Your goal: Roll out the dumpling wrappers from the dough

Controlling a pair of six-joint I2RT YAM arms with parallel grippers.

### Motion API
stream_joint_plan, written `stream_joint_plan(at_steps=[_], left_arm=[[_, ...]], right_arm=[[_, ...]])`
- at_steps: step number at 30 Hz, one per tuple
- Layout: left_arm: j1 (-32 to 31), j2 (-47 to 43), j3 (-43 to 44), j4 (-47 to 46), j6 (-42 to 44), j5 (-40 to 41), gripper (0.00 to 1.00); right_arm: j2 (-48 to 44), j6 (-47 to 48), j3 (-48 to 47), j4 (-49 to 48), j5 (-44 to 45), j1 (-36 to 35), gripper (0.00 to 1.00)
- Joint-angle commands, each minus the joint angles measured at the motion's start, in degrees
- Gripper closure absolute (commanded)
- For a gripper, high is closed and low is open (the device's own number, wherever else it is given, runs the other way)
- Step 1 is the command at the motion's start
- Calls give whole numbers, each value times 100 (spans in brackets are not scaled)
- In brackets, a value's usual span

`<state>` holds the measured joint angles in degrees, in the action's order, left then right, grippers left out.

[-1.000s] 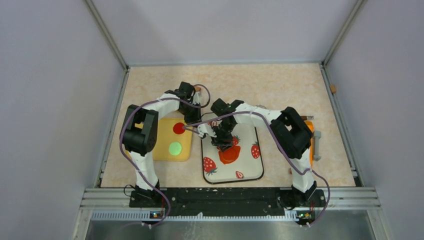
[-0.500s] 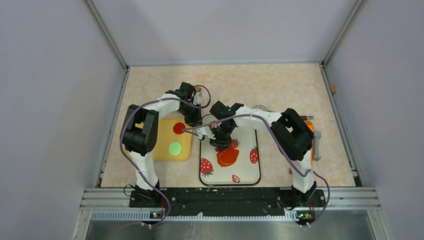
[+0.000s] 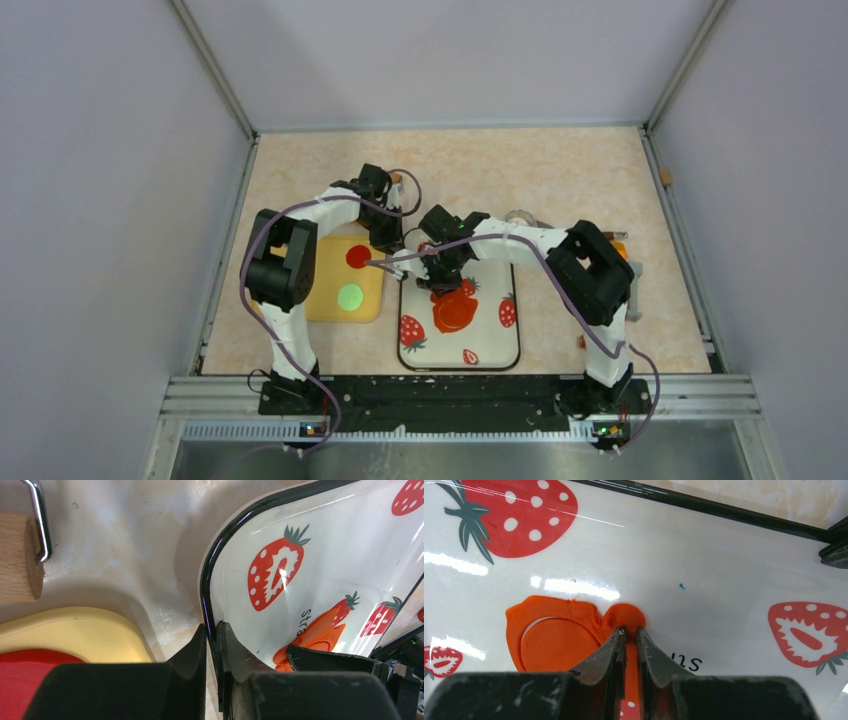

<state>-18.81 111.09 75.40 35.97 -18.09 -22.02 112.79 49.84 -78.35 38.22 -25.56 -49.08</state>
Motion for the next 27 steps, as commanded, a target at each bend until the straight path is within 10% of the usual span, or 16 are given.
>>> stream_joint_plan(at_steps=[1,27], left_arm=[[26,41,114,-98,23,93,100],[26,142,301,-37,121,120,100]], right_arm=[[-426,-14,68,122,-117,-61,88],[-1396,-460,465,113,-228,-190,84]])
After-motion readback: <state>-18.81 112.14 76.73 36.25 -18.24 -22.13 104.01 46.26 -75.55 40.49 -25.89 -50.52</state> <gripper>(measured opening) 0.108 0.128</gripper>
